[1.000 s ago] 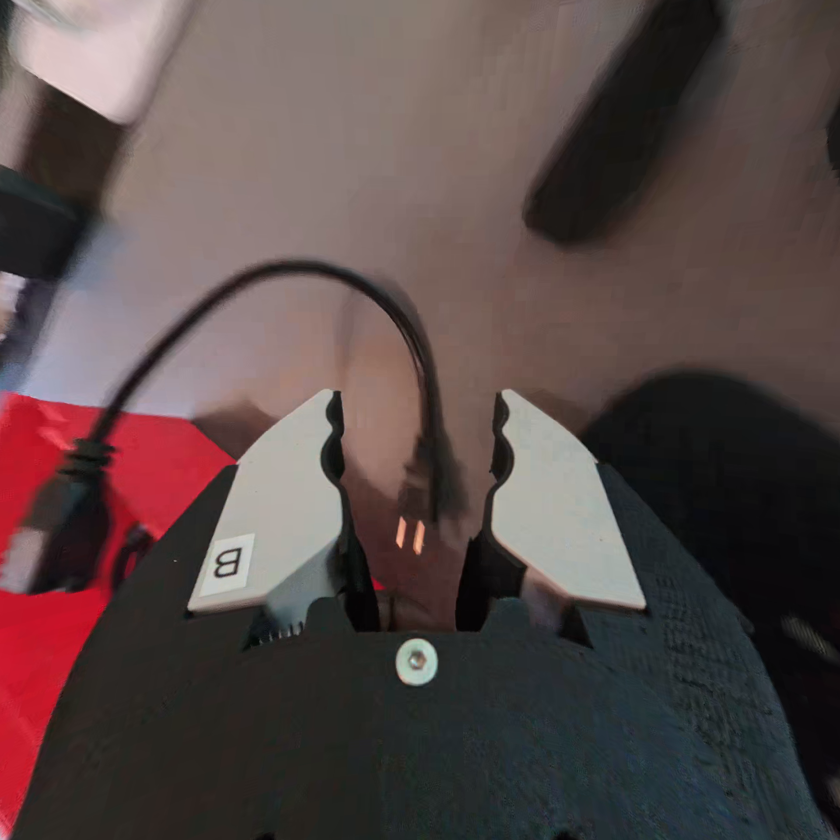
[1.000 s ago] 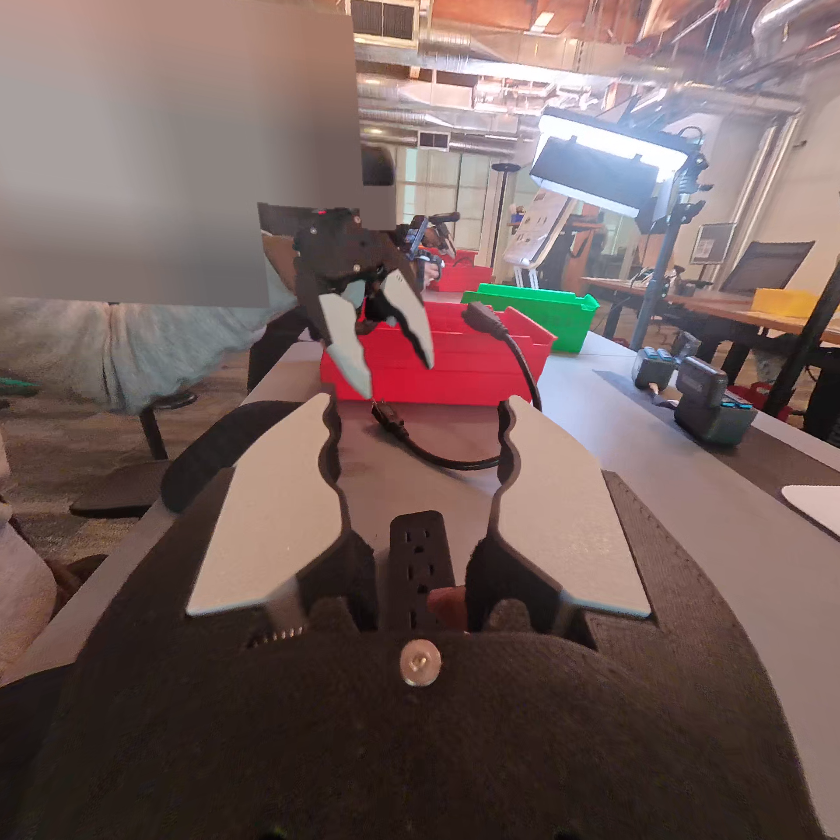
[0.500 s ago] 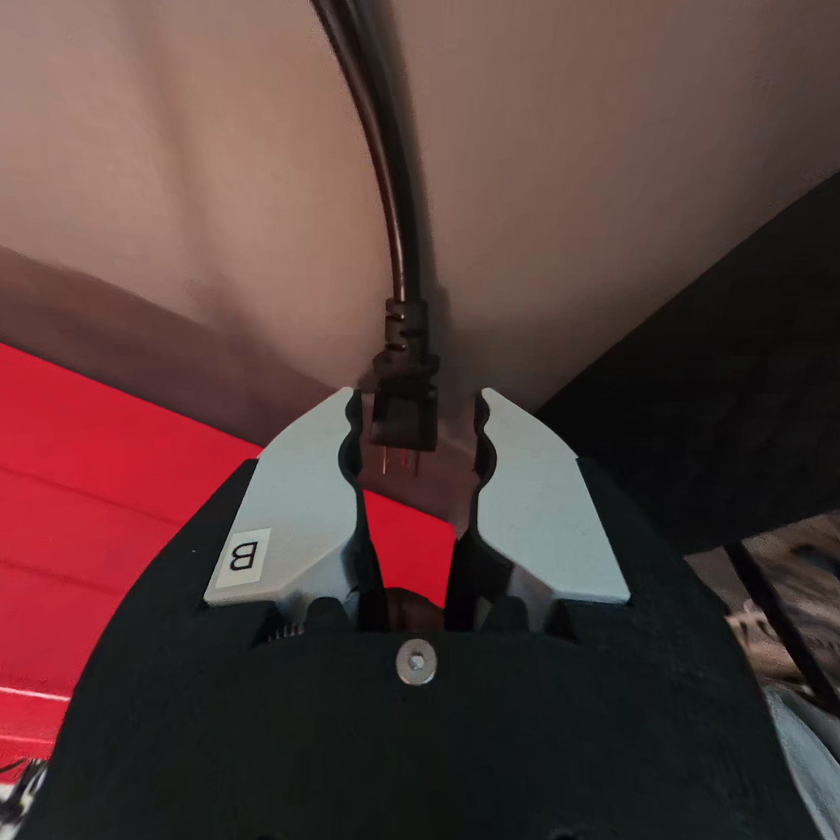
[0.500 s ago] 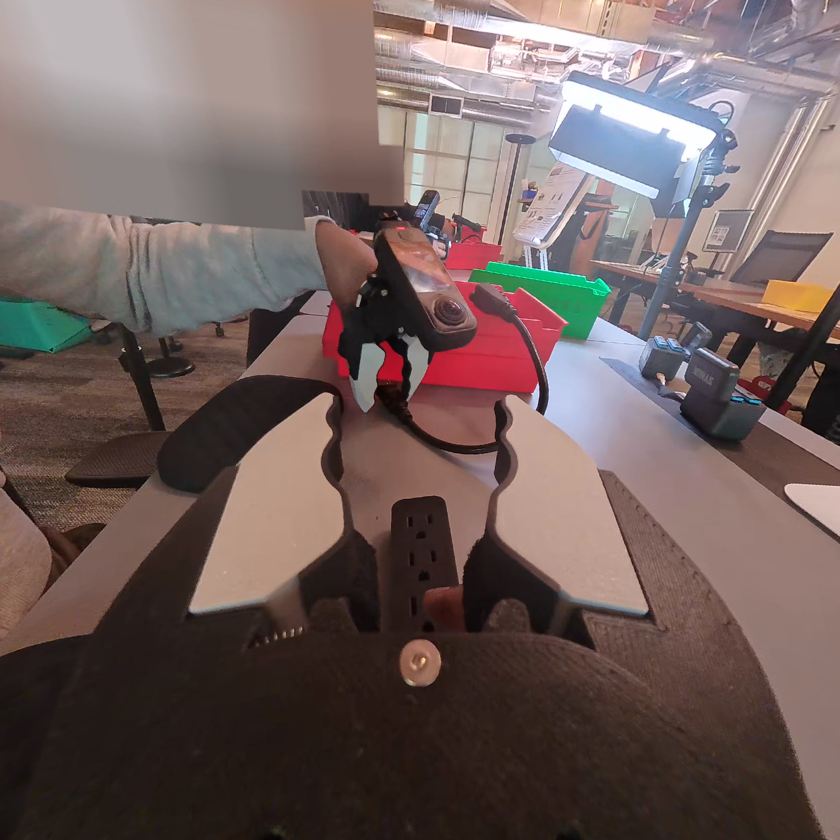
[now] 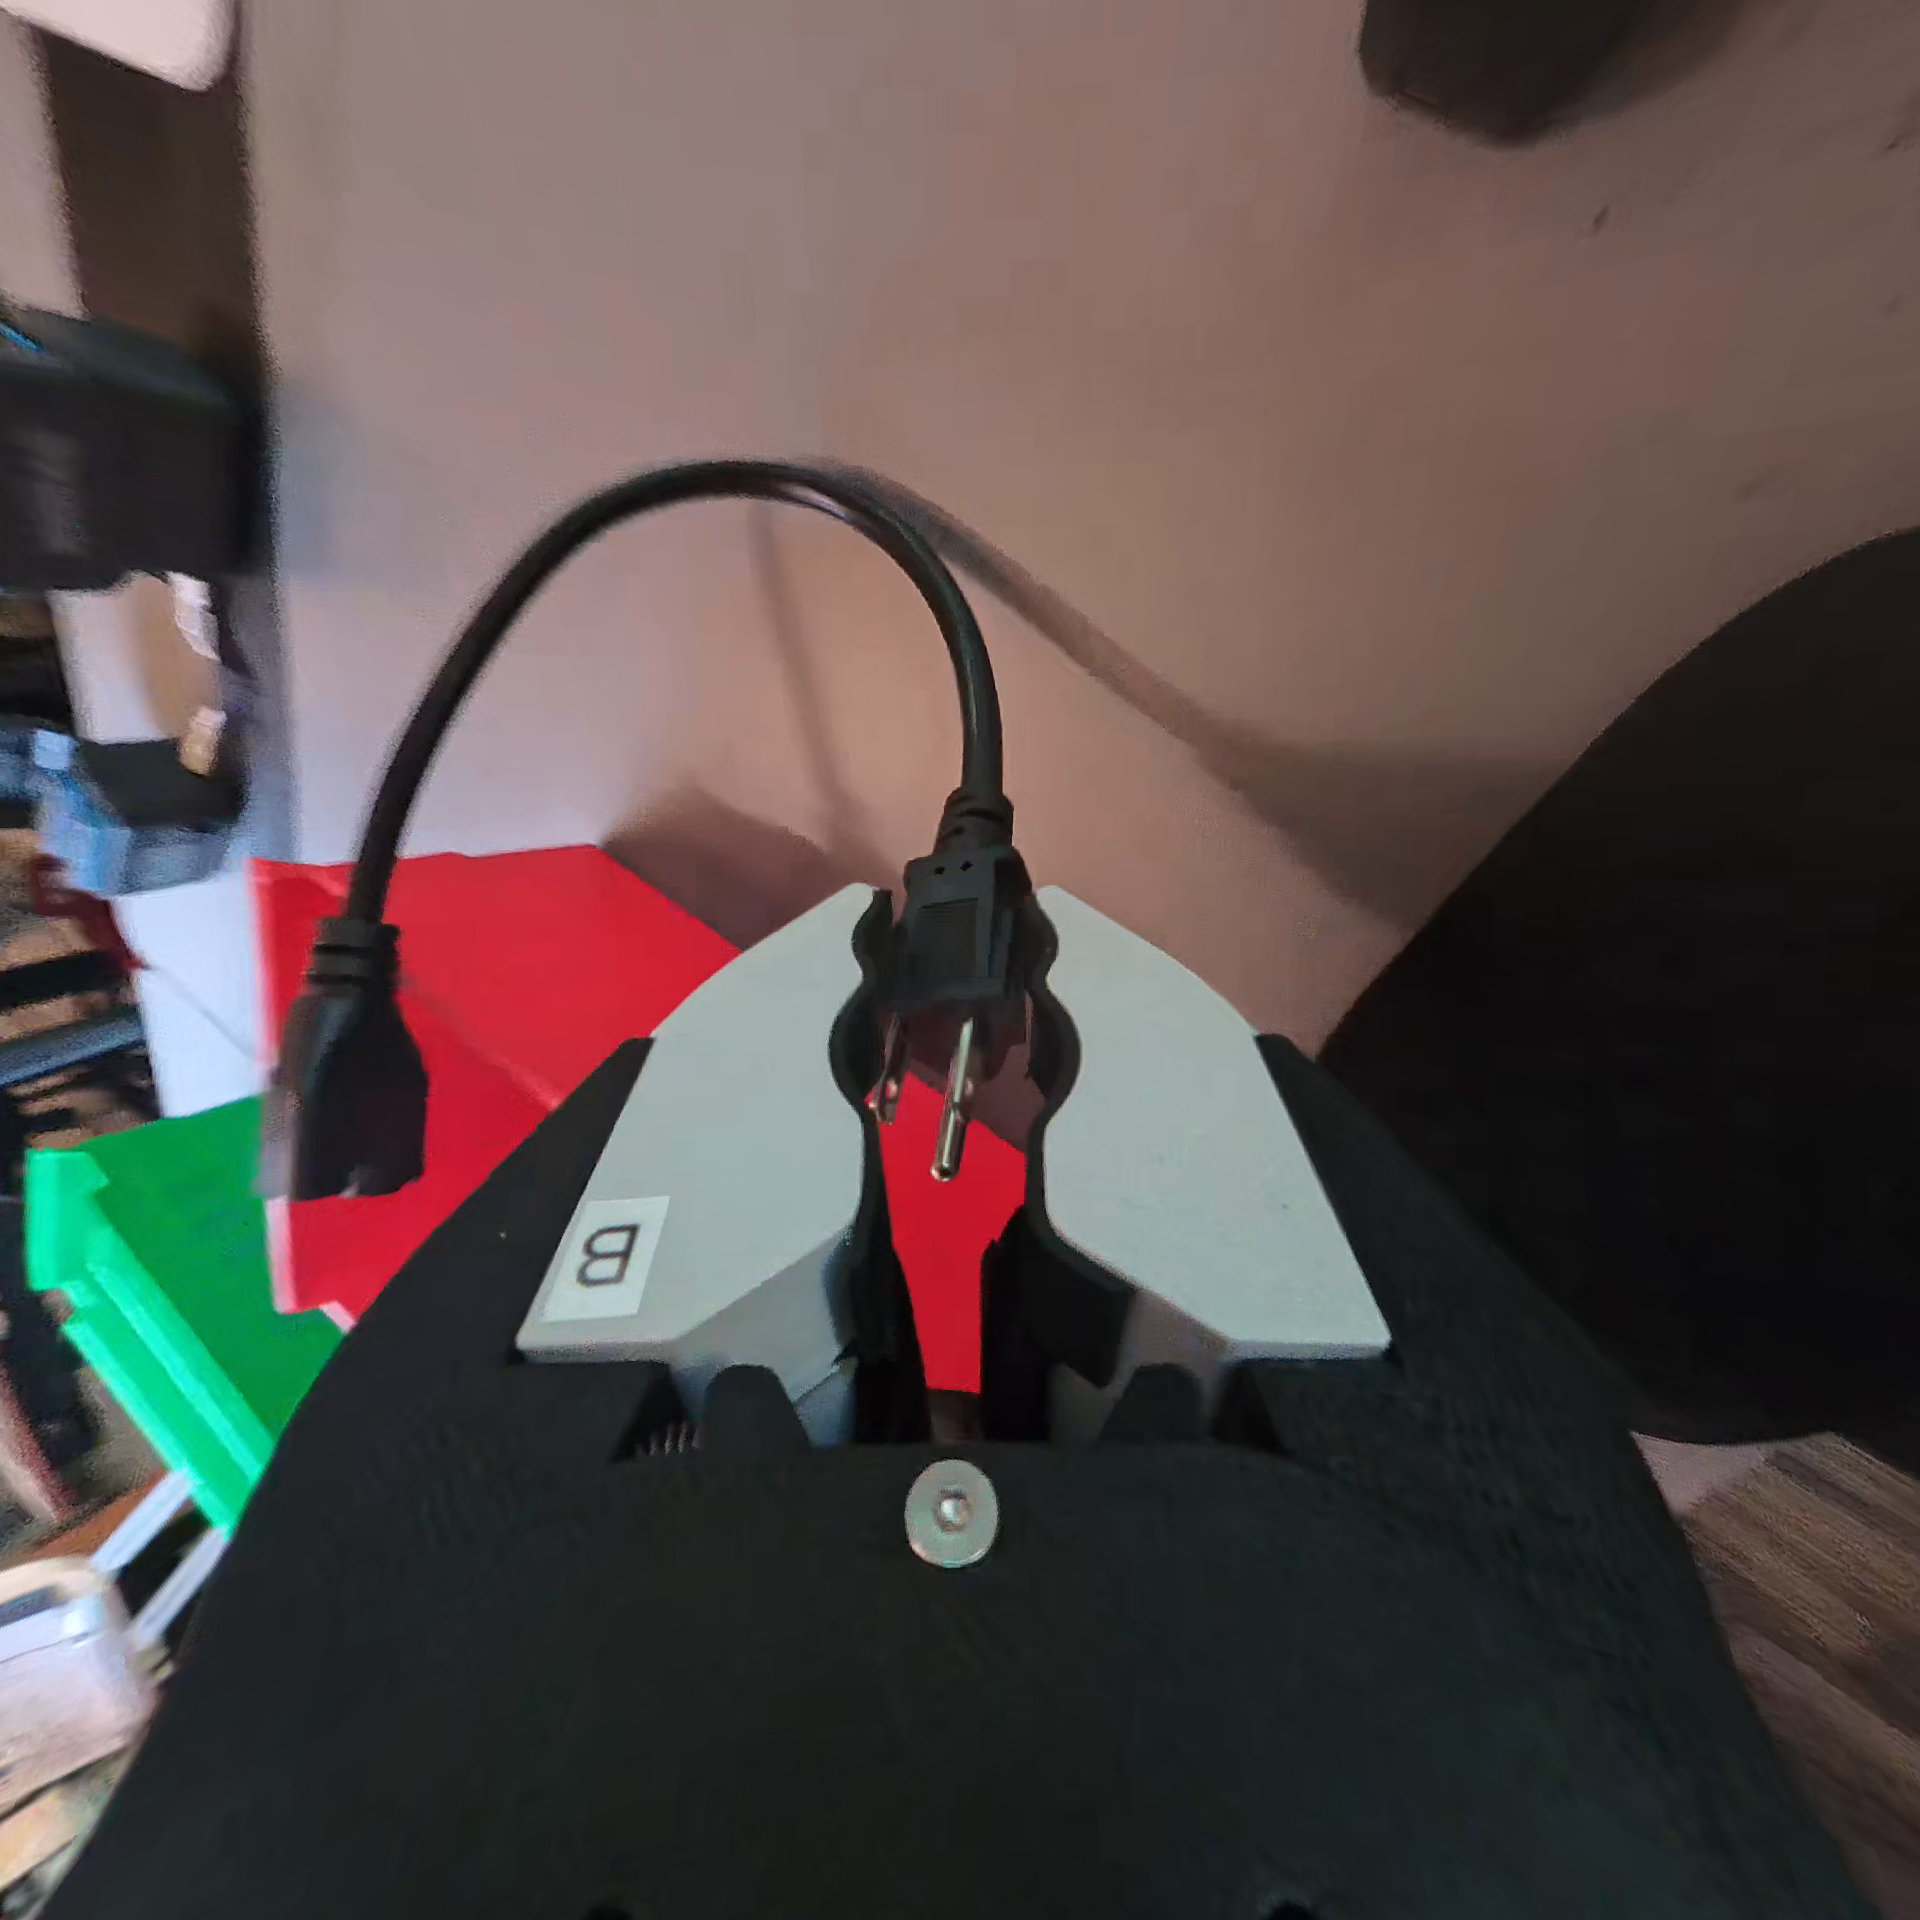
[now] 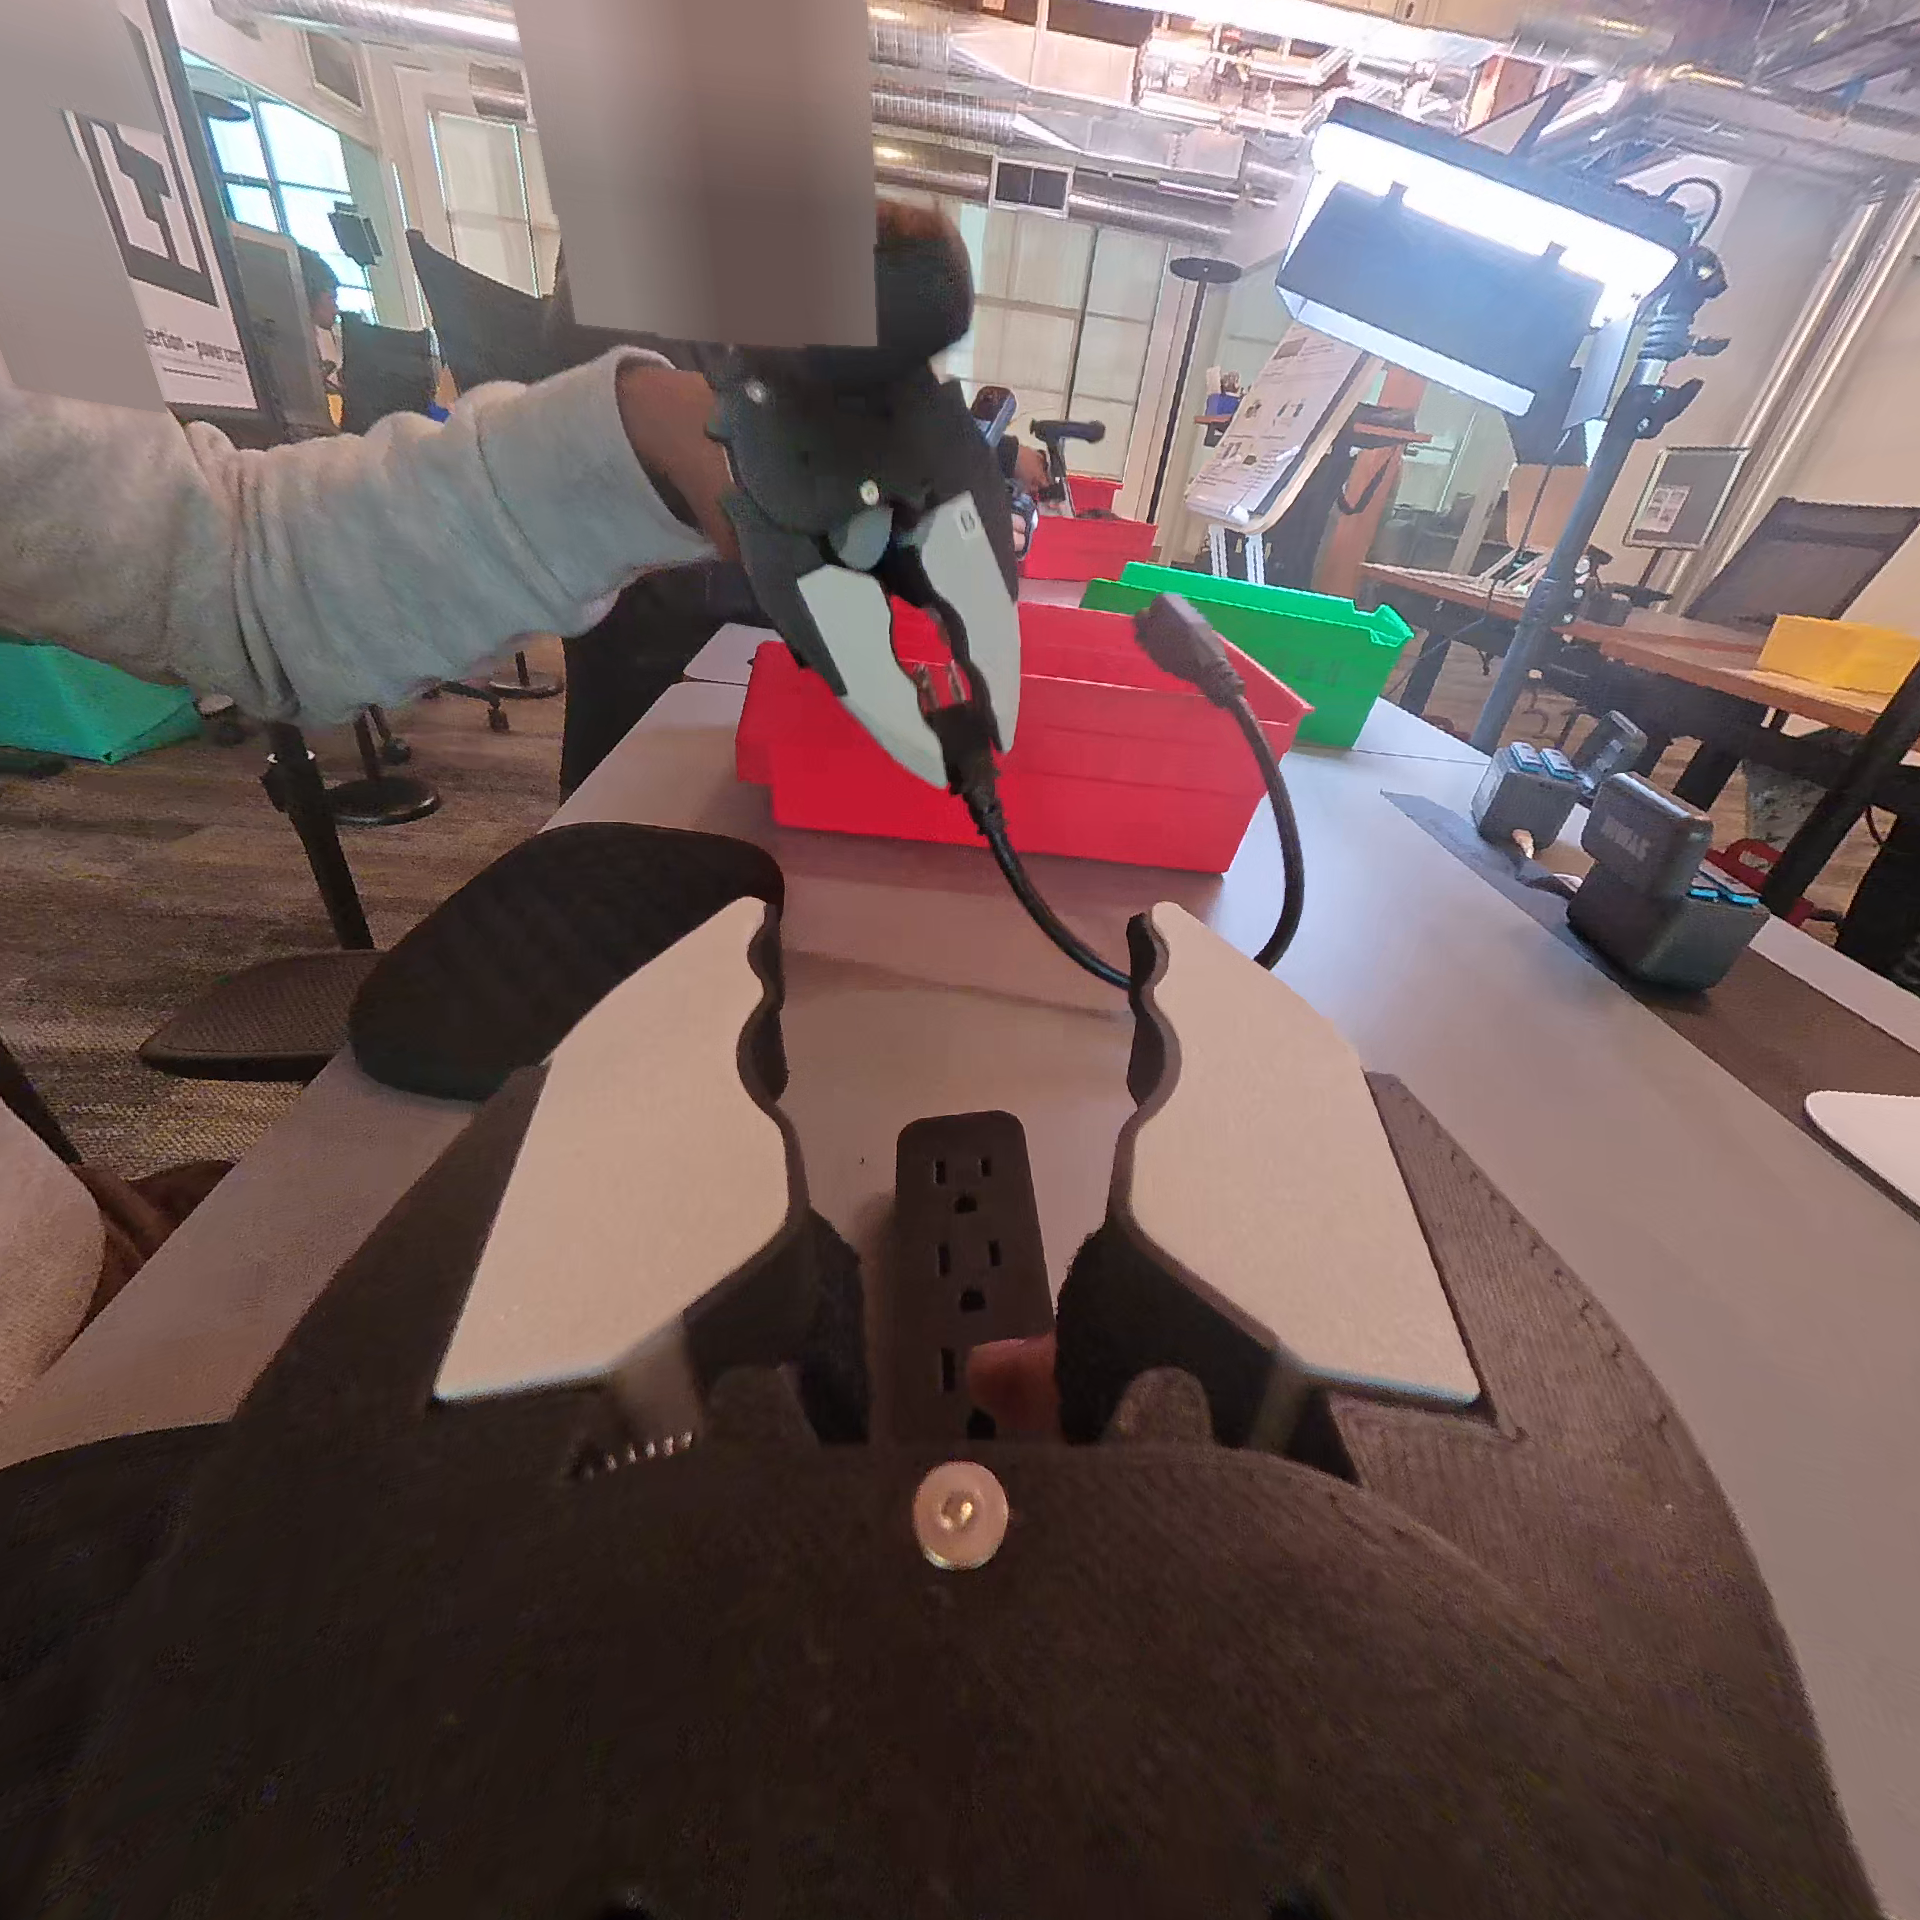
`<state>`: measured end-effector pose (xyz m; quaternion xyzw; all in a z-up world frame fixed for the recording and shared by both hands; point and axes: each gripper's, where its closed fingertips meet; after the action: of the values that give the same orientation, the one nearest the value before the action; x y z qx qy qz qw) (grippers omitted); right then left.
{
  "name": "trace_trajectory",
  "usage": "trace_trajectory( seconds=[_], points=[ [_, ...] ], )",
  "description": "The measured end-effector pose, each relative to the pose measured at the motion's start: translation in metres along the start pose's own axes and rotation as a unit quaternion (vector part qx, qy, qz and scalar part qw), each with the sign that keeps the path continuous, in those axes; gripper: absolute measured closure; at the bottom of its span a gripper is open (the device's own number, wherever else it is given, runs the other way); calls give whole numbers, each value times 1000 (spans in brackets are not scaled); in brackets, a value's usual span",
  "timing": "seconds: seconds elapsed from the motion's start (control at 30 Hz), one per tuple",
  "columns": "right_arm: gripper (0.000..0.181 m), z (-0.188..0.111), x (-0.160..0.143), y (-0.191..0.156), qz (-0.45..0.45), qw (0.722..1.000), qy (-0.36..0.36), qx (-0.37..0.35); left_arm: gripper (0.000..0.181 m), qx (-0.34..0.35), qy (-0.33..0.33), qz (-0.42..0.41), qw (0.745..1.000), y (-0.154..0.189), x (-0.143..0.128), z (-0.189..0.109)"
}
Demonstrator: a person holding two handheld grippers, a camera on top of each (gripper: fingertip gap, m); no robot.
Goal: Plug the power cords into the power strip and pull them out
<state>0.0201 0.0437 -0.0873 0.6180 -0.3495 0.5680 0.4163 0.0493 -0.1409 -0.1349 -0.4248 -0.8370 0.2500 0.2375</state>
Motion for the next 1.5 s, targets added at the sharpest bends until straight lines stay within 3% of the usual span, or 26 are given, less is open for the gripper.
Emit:
trace_trajectory(
  seconds=[0.17, 0.3, 0.37, 0.47, 0.53, 0.6, 0.67, 0.77, 0.9, 1.03, 1.13, 1.23, 1.3, 1.43, 1.5],
  points=[
    [117, 1, -2, -1, -1, 1000, -5, 1, 159, 48, 20, 43, 998, -15, 17, -16],
    [117, 4, -5, -3, -8, 1000, -18, 4, 160, 27, 17, 53, 998, -6, 16, -15],
    [117, 7, -8, -5, -14, 999, -32, 7, 181, 43, 47, 45, 997, -5, 23, -15],
    [114, 15, -19, -11, -28, 997, -64, 19, 181, 11, 64, 32, 997, 13, 26, -18],
    [113, 20, -27, -14, -36, 995, -87, 26, 173, -8, 18, 49, 999, 27, 9, -10],
    [113, 21, -31, -15, -39, 994, -99, 29, 149, -6, -17, 52, 999, 29, -8, -3],
    [113, 21, -31, -15, -36, 994, -98, 31, 128, -70, -30, 14, 997, 41, -16, -5],
    [114, 20, -31, -14, -33, 995, -95, 29, 114, -76, -52, 9, 996, 29, -29, -2],
    [115, 20, -30, -15, -35, 994, -95, 31, 117, -111, -99, 55, 987, 29, -42, 12],
    [115, 21, -33, -17, -38, 993, -103, 35, 120, -103, -177, 140, 969, 25, -61, 38],
    [115, 21, -33, -16, -41, 993, -104, 33, 119, -121, -228, 185, 948, 28, -77, 50],
    [116, 21, -32, -17, -41, 993, -101, 35, 113, -196, -251, 235, 918, 39, -93, 53],
    [116, 21, -33, -18, -42, 993, -107, 36, 112, -208, -299, 245, 898, 35, -101, 55],
    [116, 20, -35, -17, -52, 991, -116, 33, 150, -181, -353, 291, 871, 17, -111, 64],
    [116, 20, -34, -17, -52, 992, -114, 33, 151, -184, -331, 262, 888, 20, -104, 64]
  ],
)
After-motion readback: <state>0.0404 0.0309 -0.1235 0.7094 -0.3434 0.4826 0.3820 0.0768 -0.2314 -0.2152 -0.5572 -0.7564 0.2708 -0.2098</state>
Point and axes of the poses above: each gripper's, where its closed fingertips meet, z out along the fingers, x out of its top, y = z × x across the jaws, and after that the axes turned 12 degrees about x, right-handed
